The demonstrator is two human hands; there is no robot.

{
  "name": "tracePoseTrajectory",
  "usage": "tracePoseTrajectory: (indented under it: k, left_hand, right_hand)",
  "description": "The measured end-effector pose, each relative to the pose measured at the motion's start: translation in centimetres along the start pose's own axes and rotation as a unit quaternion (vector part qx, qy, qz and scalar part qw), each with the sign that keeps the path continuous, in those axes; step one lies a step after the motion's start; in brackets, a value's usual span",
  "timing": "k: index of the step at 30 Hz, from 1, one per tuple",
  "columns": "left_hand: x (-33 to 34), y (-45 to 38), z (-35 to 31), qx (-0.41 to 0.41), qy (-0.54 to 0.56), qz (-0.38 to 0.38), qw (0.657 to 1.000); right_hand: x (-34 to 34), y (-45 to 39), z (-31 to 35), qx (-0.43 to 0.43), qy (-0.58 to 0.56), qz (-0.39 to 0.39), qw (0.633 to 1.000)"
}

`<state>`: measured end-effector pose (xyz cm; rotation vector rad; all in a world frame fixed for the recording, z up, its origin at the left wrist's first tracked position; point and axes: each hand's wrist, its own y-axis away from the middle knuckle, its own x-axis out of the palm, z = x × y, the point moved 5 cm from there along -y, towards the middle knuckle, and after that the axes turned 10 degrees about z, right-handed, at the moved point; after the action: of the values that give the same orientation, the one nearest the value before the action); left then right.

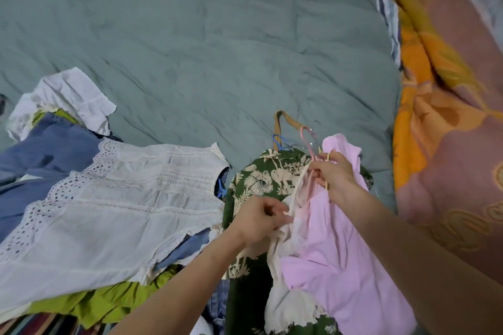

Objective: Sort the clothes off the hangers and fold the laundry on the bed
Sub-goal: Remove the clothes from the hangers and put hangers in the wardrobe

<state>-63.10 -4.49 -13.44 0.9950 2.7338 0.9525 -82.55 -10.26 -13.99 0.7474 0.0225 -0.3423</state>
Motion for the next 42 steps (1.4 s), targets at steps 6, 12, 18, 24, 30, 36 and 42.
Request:
tracePoseTrajectory:
  k: [6, 12, 18, 24, 30, 36, 42]
  left_hand:
    - [2.9, 0.3, -6.3, 0.083, -0.135, 0.013, 0.987]
    - [6.2, 0.7, -8.1, 0.094, -0.22, 0.051, 0.97]
    - [5.7, 0.4, -7.3, 0.095, -0.352, 0.023, 0.931]
    - [4.4, 1.0, -7.1, 0.07, -0.155, 0.029, 0.985]
    - [5.3, 2.8, -8.0, 0.105, -0.201, 0.17, 0.959]
    - [4.8, 3.3, -8.0, 0.107, -0.208, 0.189, 0.954]
    - [4.0, 3.9, -7.0, 0.127, -0.272, 0.202, 0.932]
  right_hand:
    - [-6.5, 4.7, 3.0, -0.06, -0.084, -0.047, 0.994]
    - [-9.6, 8.6, 2.5, -0.096, -0.132, -0.069, 0.984]
    - [-9.2, 9.1, 1.2, -0.081, -0.145, -0.074, 0.983]
    - [-12.1, 10.9, 1.2, -0.027, -0.367, -0.022, 0.929]
    - [-11.7, 12.5, 3.4, -0.032, -0.346, 0.045, 0.937]
    - [-9.3, 12.0, 3.9, -0.036, -0.32, 0.094, 0.942]
    - [-7.5, 10.8, 3.5, -0.017, -0.268, 0.114, 0.957]
